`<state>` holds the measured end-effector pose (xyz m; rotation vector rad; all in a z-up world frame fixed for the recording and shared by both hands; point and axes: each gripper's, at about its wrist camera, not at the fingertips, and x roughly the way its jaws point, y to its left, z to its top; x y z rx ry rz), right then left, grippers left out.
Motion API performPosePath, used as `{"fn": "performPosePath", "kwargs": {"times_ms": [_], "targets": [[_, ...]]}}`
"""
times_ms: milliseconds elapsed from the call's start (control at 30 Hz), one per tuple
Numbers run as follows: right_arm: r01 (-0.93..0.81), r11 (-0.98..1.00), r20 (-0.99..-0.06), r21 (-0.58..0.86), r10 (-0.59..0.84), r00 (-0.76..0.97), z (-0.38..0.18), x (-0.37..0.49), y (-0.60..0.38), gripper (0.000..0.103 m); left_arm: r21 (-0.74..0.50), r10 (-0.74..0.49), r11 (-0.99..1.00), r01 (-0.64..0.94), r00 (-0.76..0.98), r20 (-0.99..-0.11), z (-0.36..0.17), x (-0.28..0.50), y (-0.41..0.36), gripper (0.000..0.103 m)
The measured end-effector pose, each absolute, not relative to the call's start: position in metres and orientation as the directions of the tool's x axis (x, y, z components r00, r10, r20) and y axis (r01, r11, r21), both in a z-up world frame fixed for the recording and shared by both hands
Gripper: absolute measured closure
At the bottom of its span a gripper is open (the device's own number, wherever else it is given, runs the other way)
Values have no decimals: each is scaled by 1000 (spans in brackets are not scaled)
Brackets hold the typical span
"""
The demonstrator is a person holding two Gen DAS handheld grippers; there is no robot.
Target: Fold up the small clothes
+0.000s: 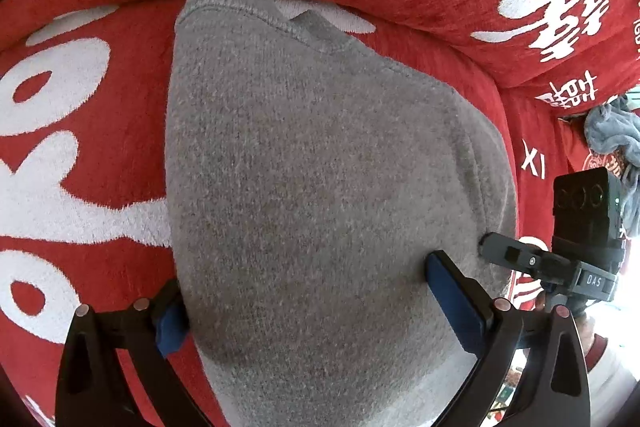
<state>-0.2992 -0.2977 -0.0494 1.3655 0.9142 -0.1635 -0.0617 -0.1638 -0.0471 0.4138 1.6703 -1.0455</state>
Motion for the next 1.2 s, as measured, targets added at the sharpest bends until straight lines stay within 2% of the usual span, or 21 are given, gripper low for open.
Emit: {"fn": "performPosePath", "kwargs": {"times_ms": [67, 133, 167, 233, 300, 433, 600, 900, 1100, 1200], "targets": [[617, 251, -662, 746, 387, 642, -49, -299, -296, 59, -422, -237, 548, 722, -349, -906, -43, -64, -163, 9], [632, 232, -667, 739, 384, 638, -46, -299, -293, 68, -423, -259, 539, 728, -335, -906, -38, -65, -158, 23], [636, 230, -670, 737, 375, 640, -43, -300, -291, 69, -429, -271, 538, 726, -333, -903, -36, -64, -156, 28], [629, 219, -661, 746, 365, 656, -34, -300, -286, 73, -461, -301, 538, 706, -350, -887, -27, -59, -150, 49], [614, 195, -639, 765, 357, 682, -24, -300, -280, 74, -509, -335, 522, 685, -384, -860, -18, -55, -145, 56], [589, 157, -603, 793, 350, 717, -4, -299, -266, 74, -569, -380, 474, 672, -426, -821, 4, -58, -140, 56], [574, 159, -589, 804, 352, 727, 24, -289, -240, 74, -587, -405, 429, 686, -435, -804, 37, -57, -115, 56], [541, 124, -542, 832, 392, 743, 57, -264, -171, 74, -592, -424, 451, 668, -424, -800, 85, -20, -25, 56], [517, 92, -498, 851, 453, 740, 54, -232, -122, 74, -563, -405, 500, 658, -397, -824, 92, 4, 32, 56], [518, 91, -493, 851, 480, 725, 44, -217, -108, 74, -549, -395, 531, 645, -385, -834, 79, 18, 55, 56]]}}
